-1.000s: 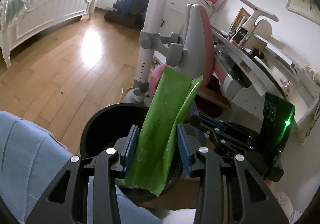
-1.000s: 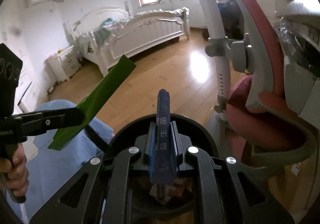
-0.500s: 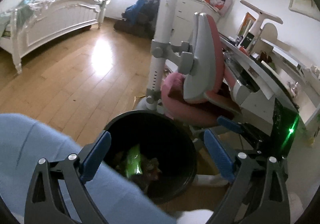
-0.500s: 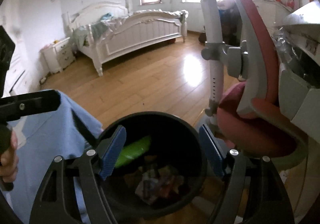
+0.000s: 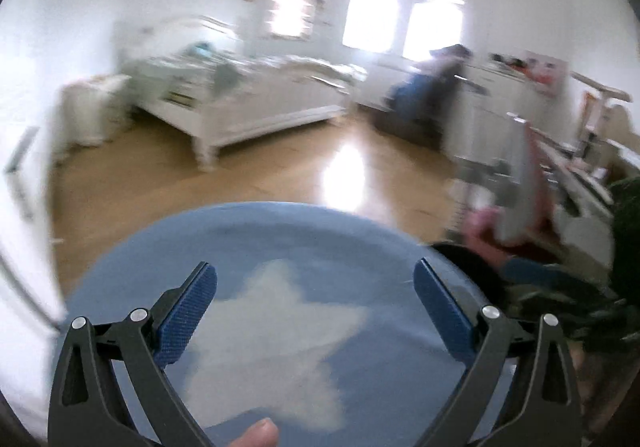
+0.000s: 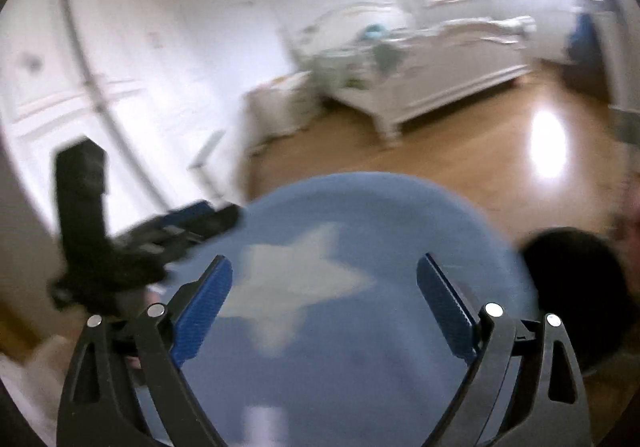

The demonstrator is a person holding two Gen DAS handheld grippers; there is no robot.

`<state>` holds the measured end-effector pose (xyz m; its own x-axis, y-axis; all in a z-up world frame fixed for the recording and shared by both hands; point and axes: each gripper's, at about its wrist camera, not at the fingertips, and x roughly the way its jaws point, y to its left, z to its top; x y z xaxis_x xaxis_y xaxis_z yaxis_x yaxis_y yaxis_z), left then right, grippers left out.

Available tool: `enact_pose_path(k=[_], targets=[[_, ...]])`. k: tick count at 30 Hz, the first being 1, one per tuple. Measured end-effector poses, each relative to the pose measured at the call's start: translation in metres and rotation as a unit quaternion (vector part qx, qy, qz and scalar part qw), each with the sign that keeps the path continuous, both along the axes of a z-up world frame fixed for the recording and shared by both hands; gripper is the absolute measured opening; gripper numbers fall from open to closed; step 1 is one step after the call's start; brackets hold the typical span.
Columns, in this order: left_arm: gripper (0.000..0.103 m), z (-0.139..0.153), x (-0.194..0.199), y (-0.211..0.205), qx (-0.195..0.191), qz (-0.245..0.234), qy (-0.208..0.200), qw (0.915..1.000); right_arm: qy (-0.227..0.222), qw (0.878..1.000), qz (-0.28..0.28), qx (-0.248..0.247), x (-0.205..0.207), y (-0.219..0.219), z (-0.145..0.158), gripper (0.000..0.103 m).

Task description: Collect trash

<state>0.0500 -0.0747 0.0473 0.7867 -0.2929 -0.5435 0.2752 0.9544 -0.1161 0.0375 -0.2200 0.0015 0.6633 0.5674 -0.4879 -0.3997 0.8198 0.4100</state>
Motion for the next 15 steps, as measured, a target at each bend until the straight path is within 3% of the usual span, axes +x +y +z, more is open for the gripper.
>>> enact_pose_path(k=[4,6,9,12,15], targets=[[0.098,-0.004,-0.029,0.068,0.014,0.087,-0.006,0.9961,-0.025,0.998,0.06,0.026,-0.014,0.077,0.024,0.097],[0.098,-0.007,-0.036,0.085,0.022,0.113,-0.002,0.9933,-0.051,0.997,0.058,0.021,-0.021,0.101,0.032,0.098],[0.098,-0.012,-0.05,0.105,0.02,0.141,-0.019,0.9896,-0.105,0.994,0.007,-0.033,-0.029,0.127,0.032,0.098],[0.098,-0.016,-0.059,0.111,0.003,0.153,-0.033,0.9877,-0.155,0.981,-0.056,-0.1,-0.03,0.135,0.017,0.098],[0.098,-0.022,-0.062,0.112,-0.004,0.161,-0.041,0.9861,-0.167,0.973,-0.09,-0.131,-0.021,0.122,-0.004,0.098]])
